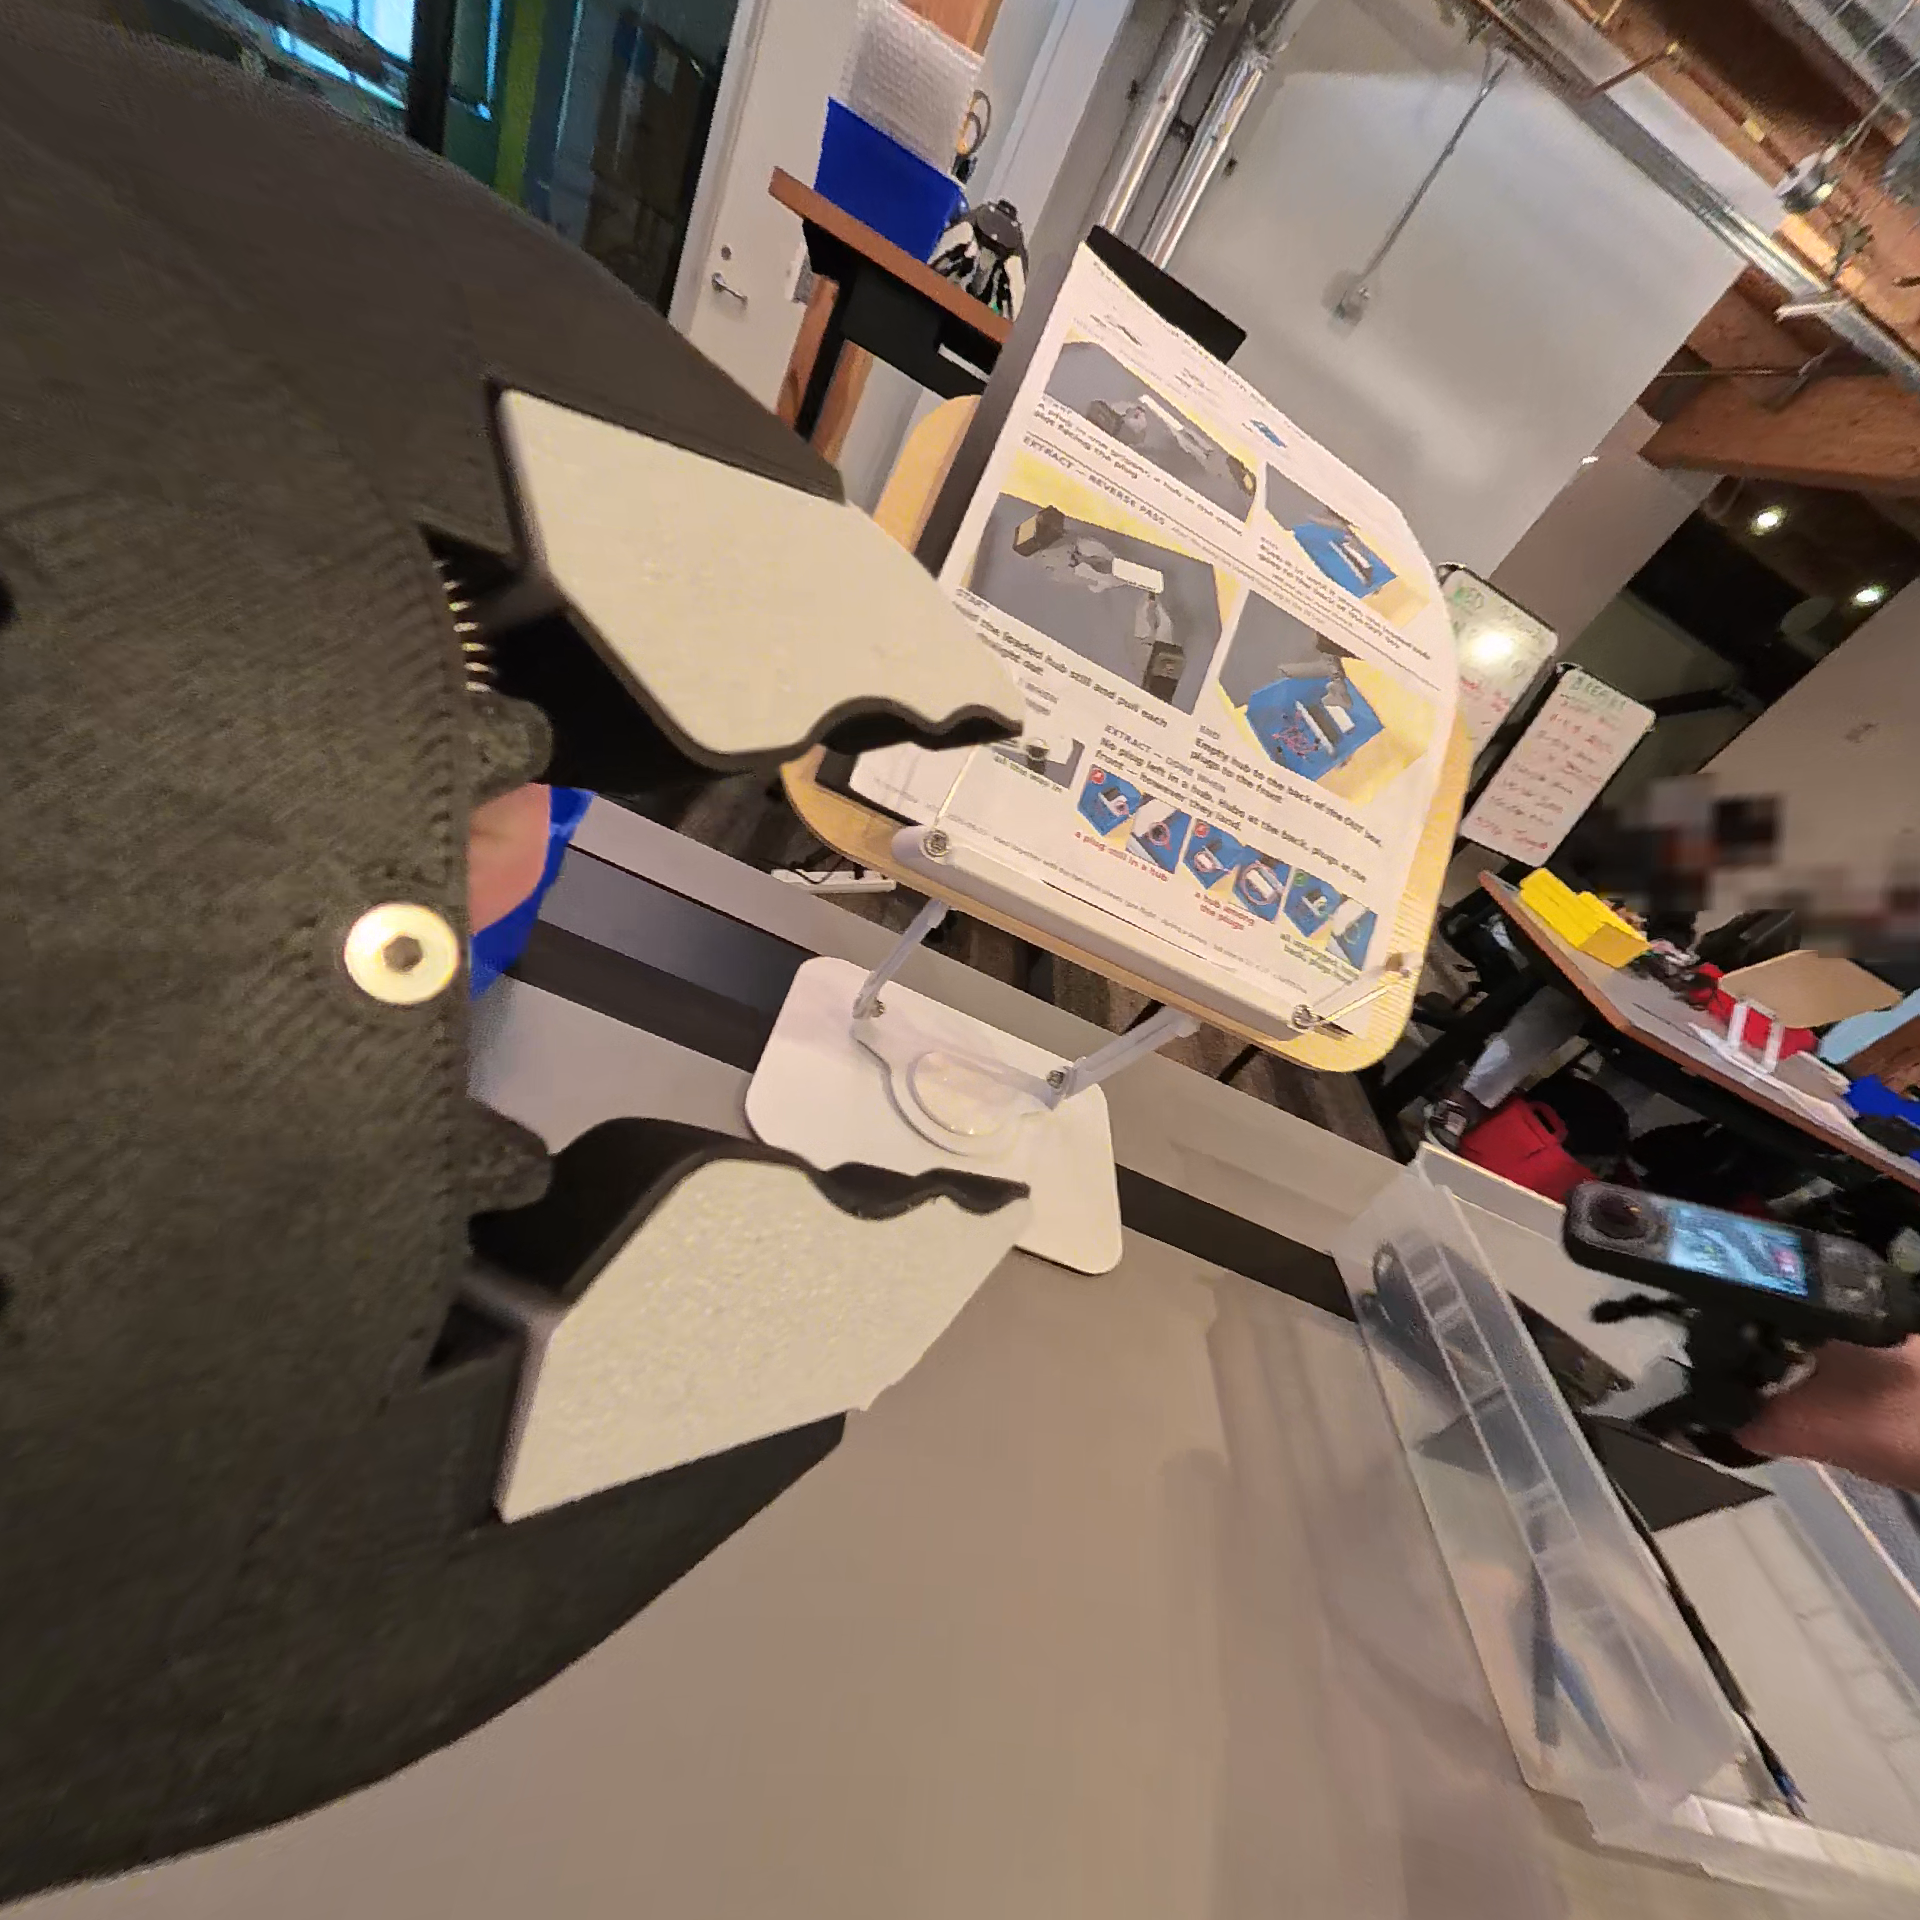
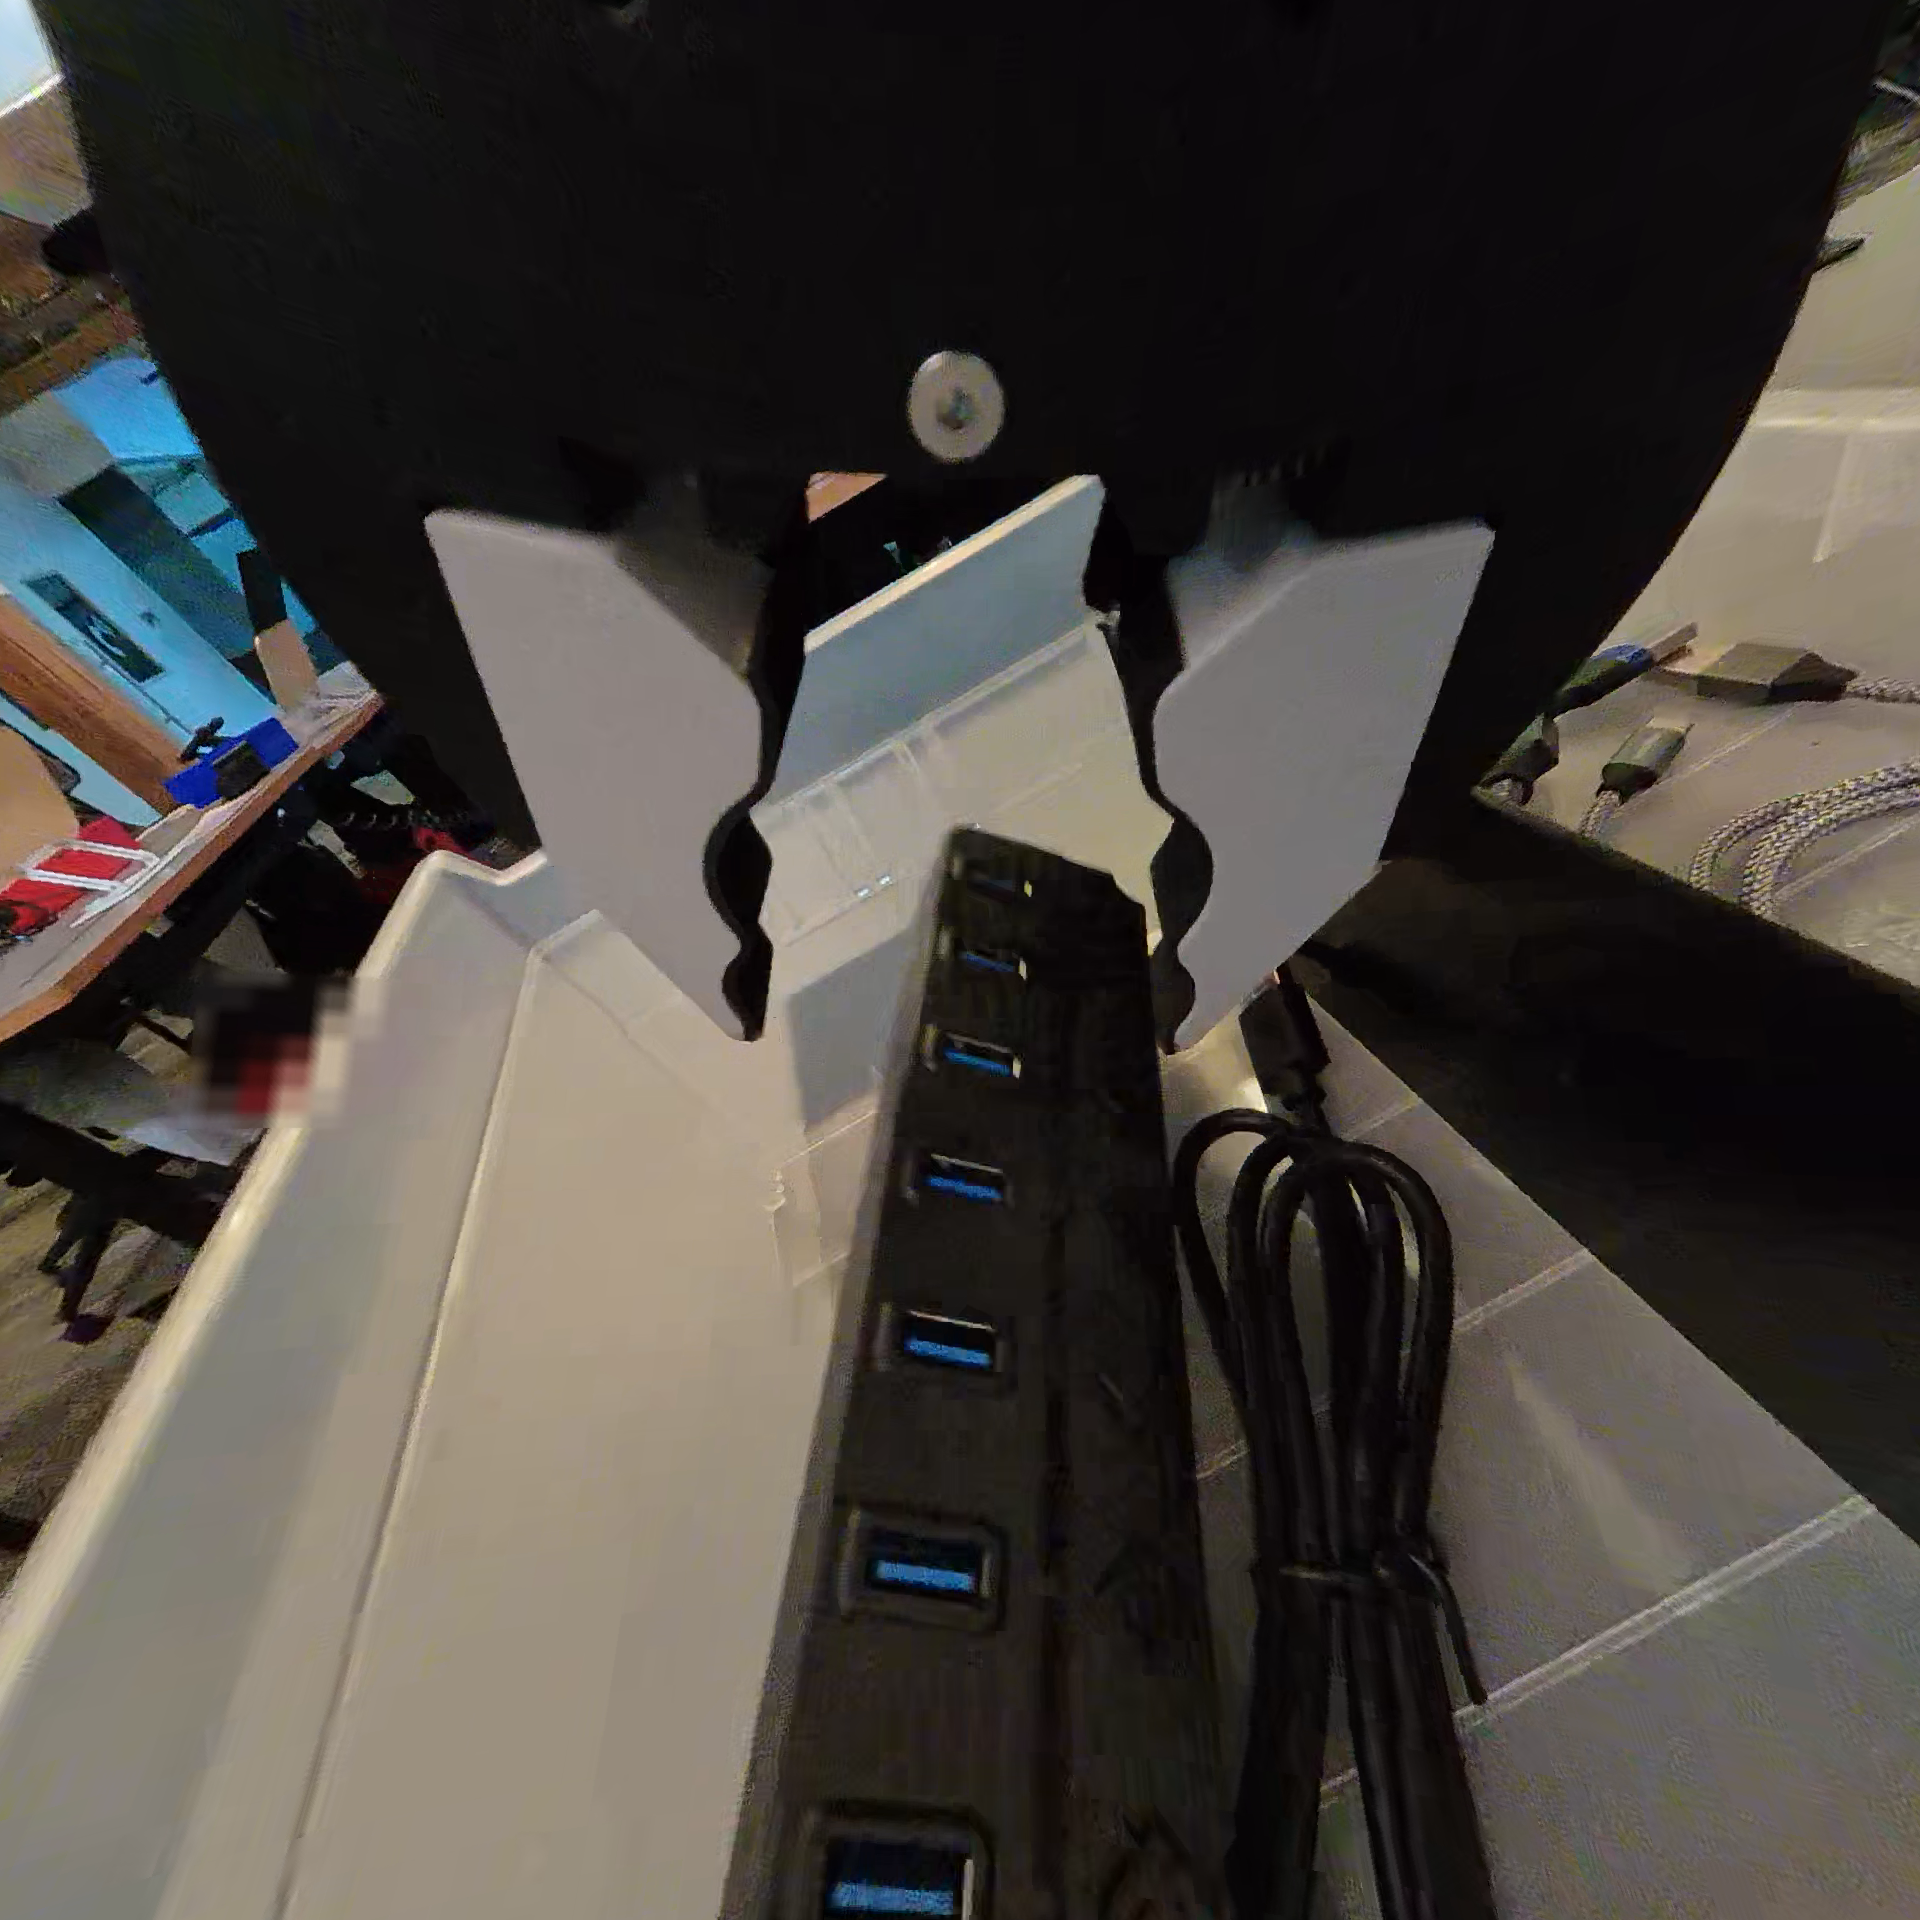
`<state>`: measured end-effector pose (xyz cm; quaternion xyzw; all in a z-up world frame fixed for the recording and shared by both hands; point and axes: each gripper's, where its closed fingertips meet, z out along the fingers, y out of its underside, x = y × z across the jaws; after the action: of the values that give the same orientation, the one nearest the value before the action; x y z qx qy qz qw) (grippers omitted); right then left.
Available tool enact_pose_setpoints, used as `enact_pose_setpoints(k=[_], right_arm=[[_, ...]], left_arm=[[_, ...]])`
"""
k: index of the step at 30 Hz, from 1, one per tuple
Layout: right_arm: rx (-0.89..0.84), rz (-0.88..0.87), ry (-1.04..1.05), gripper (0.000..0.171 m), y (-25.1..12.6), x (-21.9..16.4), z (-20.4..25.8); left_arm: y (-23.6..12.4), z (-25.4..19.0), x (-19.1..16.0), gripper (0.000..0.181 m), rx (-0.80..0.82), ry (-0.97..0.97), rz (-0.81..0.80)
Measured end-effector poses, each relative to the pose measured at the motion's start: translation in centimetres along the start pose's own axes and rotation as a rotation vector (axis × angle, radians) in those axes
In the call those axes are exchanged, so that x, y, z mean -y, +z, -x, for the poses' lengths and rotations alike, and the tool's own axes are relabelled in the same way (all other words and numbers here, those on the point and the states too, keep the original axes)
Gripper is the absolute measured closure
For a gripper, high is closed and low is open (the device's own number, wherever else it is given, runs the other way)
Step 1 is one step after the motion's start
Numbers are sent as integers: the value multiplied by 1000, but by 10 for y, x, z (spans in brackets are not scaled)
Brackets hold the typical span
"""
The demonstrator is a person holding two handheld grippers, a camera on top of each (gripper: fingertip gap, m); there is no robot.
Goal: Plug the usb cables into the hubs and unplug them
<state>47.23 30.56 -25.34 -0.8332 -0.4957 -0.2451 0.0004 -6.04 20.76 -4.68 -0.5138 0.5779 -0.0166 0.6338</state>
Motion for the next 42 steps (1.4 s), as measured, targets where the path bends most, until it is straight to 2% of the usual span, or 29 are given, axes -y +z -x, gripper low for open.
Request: enact_pose_setpoints(k=[1,5,8,11,17,22,25,29,35,39,42], right_arm=[[-21,7,-2,93,-4,0,-4],[-118,-2,10,93,-31,-3,-20],[-224,-56,33,97,-71,3,-28],[-337,-156,37,103,-127,18,-22],[-493,-438,29,118,-243,68,27],[-501,-629,-6,125,-299,113,86],[-456,-730,-21,131,-312,139,116],[-397,-806,-44,134,-311,162,142],[-333,-829,-71,136,-294,174,147],[-315,-820,-70,137,-283,173,143],[-311,-812,-74,138,-276,171,141]], left_arm=[[0,1,-4,103,6,5,16],[-6,14,-16,103,44,8,67],[-19,30,-21,103,91,-15,75],[-38,53,-32,104,169,-29,106],[-81,97,-73,111,316,-113,186],[-99,112,-116,116,366,-166,292],[-95,110,-133,119,350,-202,319],[-80,99,-155,120,282,-255,344],[-63,89,-190,125,255,-256,471],[-49,87,-216,132,170,-125,596],[-37,84,-245,134,-11,35,730]])
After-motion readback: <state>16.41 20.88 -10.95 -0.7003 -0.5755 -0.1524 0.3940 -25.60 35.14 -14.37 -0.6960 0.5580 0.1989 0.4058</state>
